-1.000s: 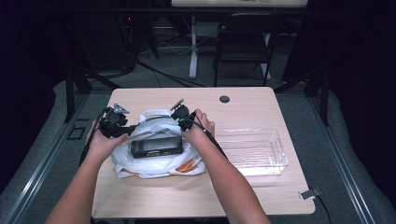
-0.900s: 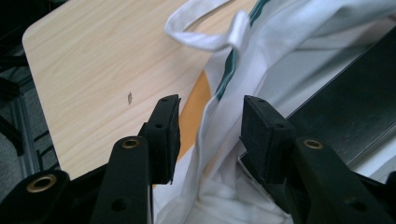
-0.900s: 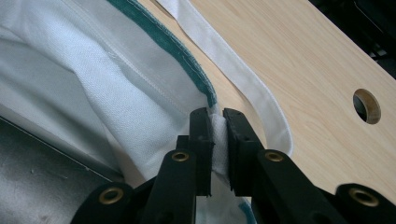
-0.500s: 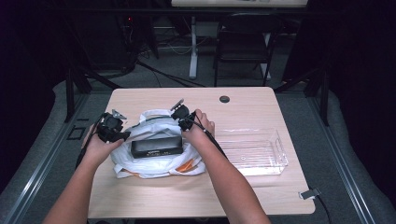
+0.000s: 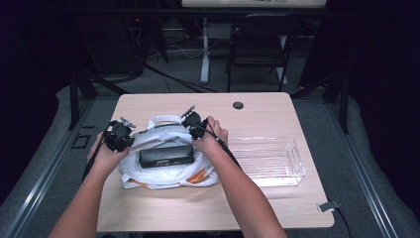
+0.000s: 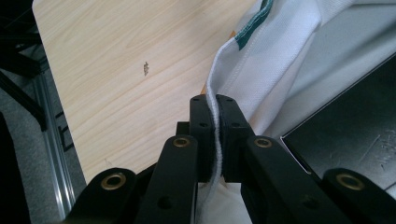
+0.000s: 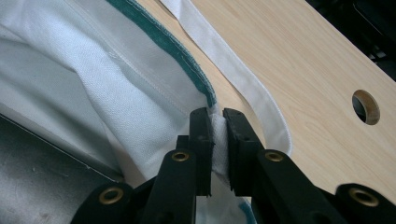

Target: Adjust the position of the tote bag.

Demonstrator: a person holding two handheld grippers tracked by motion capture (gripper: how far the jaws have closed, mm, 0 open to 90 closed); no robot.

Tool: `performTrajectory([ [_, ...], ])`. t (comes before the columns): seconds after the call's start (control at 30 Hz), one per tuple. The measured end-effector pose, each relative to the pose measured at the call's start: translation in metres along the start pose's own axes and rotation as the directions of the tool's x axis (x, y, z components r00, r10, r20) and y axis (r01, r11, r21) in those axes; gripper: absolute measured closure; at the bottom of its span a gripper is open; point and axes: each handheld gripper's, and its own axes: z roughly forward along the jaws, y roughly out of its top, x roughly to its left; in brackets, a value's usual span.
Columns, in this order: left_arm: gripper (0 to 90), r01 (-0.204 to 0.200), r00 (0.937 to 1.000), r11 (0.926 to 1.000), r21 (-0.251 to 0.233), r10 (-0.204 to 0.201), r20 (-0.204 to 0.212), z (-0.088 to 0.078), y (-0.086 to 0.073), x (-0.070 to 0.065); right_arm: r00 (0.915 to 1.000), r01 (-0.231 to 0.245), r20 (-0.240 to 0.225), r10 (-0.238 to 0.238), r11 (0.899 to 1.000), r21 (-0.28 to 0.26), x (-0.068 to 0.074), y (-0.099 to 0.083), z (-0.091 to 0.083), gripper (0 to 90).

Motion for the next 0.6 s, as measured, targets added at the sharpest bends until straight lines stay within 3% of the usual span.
performTrajectory([
  [0.3, 87.6, 0.061, 0.9980, 0.9981, 0.007, -0.061, 0.013, 0.004, 0.003, 0.005, 1.0000, 0.010, -0.001, -0.010, 1.000, 0.011, -0.001, 0.000, 0.000, 82.5],
  [0.6, 87.7, 0.089, 0.9960, 0.9953, 0.038, -0.089, 0.009, 0.011, 0.007, 0.006, 0.9999, 0.012, 0.004, -0.012, 1.000, 0.005, -0.001, 0.000, 0.001, 82.5],
])
